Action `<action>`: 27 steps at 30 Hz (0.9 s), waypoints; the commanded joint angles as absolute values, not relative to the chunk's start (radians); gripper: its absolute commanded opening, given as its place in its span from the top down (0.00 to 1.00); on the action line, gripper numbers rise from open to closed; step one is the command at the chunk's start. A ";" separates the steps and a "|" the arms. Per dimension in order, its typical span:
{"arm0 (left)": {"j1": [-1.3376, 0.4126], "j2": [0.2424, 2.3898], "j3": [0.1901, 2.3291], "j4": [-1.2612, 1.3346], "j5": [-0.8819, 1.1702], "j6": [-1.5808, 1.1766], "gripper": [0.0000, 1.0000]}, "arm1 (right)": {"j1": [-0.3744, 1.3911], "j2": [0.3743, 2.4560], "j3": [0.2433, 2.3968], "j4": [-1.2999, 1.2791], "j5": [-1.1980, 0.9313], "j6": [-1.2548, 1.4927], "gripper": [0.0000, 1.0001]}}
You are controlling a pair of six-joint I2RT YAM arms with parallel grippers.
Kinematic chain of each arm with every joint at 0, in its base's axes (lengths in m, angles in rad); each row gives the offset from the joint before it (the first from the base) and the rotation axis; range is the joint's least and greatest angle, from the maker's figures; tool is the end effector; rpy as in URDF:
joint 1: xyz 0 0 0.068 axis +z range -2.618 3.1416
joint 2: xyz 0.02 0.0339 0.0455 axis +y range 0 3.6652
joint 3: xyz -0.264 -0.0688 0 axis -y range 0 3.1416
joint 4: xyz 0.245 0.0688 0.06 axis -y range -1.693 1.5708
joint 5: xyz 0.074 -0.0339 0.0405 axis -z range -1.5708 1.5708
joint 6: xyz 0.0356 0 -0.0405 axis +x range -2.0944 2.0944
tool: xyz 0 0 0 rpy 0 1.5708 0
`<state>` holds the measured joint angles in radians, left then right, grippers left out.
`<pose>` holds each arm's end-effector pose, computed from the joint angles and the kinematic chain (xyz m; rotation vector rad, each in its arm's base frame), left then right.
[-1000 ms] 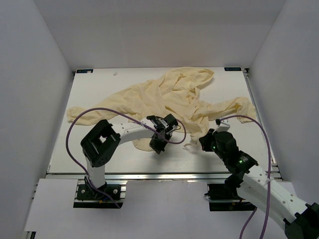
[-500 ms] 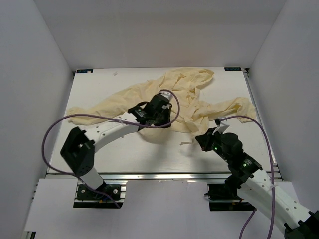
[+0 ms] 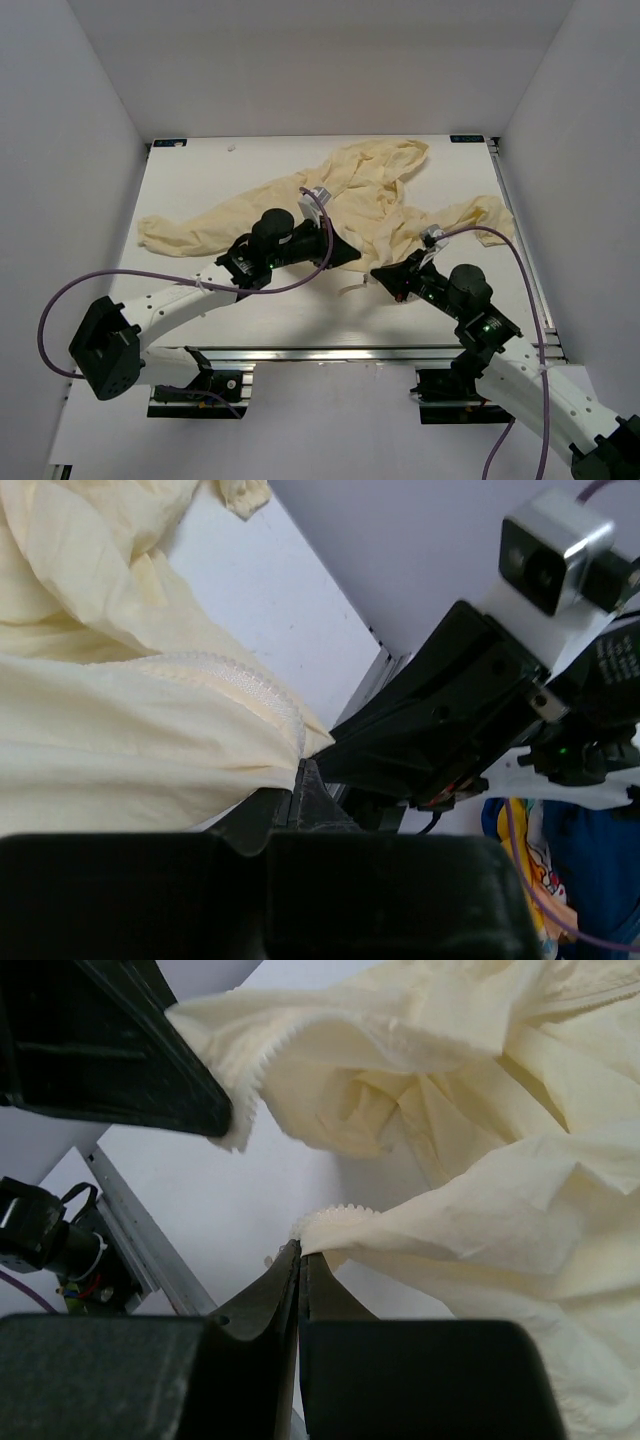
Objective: Zip up the jacket
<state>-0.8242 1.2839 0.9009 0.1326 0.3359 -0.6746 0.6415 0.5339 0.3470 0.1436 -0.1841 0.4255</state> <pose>0.1946 -0.2276 0.3041 0.4150 1.9891 -1.3156 0.1191 0.0971 0.2566 -0.3318 1.6697 0.9606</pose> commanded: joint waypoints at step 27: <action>-0.827 1.187 0.609 0.601 0.388 -0.749 1.00 | 0.638 0.542 0.149 0.718 -0.276 0.655 1.00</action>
